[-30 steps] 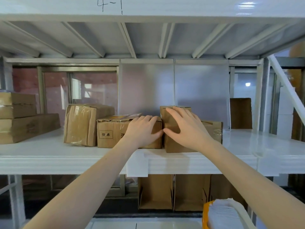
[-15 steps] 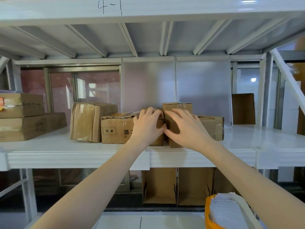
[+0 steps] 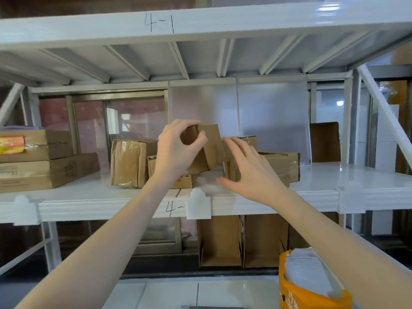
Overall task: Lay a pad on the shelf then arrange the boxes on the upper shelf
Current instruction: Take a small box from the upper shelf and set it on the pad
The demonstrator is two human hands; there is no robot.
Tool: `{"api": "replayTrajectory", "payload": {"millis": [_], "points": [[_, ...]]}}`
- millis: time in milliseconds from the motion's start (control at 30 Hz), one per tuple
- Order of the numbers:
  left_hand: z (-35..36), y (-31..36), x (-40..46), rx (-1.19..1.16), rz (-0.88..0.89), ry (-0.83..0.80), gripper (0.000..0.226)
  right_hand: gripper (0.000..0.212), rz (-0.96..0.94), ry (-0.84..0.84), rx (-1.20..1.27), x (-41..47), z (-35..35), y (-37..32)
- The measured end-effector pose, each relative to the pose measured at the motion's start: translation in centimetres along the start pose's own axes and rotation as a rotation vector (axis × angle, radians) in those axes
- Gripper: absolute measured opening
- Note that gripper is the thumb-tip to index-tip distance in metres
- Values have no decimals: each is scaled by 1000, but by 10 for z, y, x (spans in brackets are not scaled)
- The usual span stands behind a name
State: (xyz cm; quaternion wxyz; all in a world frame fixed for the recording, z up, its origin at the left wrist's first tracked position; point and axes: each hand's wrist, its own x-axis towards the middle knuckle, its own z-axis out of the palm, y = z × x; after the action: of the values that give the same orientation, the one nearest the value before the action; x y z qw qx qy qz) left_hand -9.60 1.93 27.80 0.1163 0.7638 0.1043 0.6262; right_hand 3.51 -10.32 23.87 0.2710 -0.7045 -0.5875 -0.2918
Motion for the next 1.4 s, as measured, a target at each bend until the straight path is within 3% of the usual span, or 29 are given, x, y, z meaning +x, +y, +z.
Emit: {"api": "replayTrajectory", "payload": {"millis": [200, 333, 567, 800, 933, 1067, 1200, 1400], "points": [[-50, -4, -12, -200, -153, -9, 17, 105, 23, -40, 35, -11, -9, -34], [-76, -10, -31, -341, -258, -52, 37, 109, 53, -62, 86, -19, -13, -58], [-104, -18, -72, -474, -374, -206, 23, 105, 71, -239, 246, -49, -10, -92], [-113, -34, -120, -534, -484, -394, 24, 112, -10, -367, -7, -76, 10, -116], [-110, -49, -143, -504, -609, -470, 23, 107, 17, -481, -26, -89, 28, -121], [-99, -74, -166, -453, -585, -651, 21, 106, 79, -585, 2, -101, 55, -113], [-82, -102, -192, -359, -603, -768, 41, 102, 173, -688, 91, -113, 92, -92], [-43, -151, -235, -241, -707, -869, 48, 99, 260, -835, 148, -130, 162, -50]]}}
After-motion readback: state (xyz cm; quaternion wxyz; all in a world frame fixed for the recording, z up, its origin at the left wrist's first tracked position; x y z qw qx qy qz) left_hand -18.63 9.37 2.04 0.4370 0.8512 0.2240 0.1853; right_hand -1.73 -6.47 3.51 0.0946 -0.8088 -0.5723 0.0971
